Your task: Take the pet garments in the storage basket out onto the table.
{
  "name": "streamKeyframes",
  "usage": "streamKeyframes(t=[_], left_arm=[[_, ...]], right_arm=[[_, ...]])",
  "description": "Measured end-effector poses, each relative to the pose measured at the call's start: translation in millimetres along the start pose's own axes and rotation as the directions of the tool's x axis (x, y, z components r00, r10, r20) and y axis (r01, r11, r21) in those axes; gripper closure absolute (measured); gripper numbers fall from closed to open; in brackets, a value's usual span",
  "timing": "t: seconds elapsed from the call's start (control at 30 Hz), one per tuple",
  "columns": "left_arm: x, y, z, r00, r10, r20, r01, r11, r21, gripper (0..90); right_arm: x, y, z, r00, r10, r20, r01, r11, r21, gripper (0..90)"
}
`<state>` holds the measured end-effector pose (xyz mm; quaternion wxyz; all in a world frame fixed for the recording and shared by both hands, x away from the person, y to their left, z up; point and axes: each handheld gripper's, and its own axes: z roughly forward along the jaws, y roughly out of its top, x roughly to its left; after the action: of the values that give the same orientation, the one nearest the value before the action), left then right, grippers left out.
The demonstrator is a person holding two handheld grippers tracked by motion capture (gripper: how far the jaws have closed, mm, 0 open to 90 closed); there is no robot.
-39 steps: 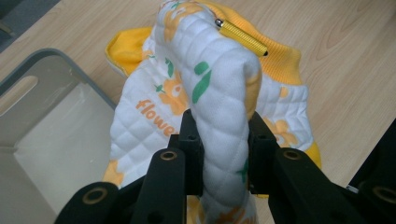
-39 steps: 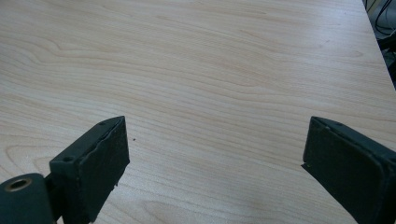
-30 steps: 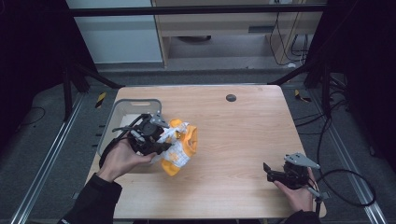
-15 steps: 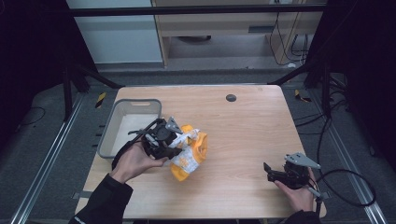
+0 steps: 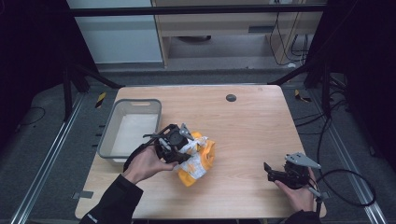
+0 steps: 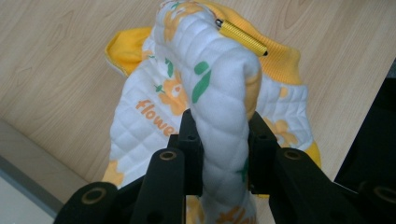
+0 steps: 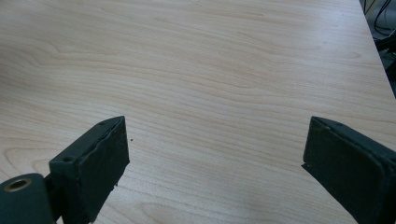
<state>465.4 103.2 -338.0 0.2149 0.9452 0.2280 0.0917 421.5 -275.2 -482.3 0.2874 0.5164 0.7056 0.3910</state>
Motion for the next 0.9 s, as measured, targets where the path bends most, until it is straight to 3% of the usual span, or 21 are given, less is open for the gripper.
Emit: streamKeyframes(t=[0.43, 0.9], left_arm=[[-9.5, 4.4, 32.2, 0.9988, 0.026, 0.041, -0.027, 0.9996, 0.008, 72.1], [-20.8, 9.8, 55.2, 0.9967, 0.057, 0.058, -0.057, 0.9984, 0.003, 71.4]], right_arm=[[0.4, 0.0, -0.4, 1.0000, 0.004, -0.002, -0.004, 1.000, -0.001, 7.0], [0.2, -0.4, -0.1, 1.0000, 0.000, -0.003, 0.000, 1.000, 0.003, 6.9]])
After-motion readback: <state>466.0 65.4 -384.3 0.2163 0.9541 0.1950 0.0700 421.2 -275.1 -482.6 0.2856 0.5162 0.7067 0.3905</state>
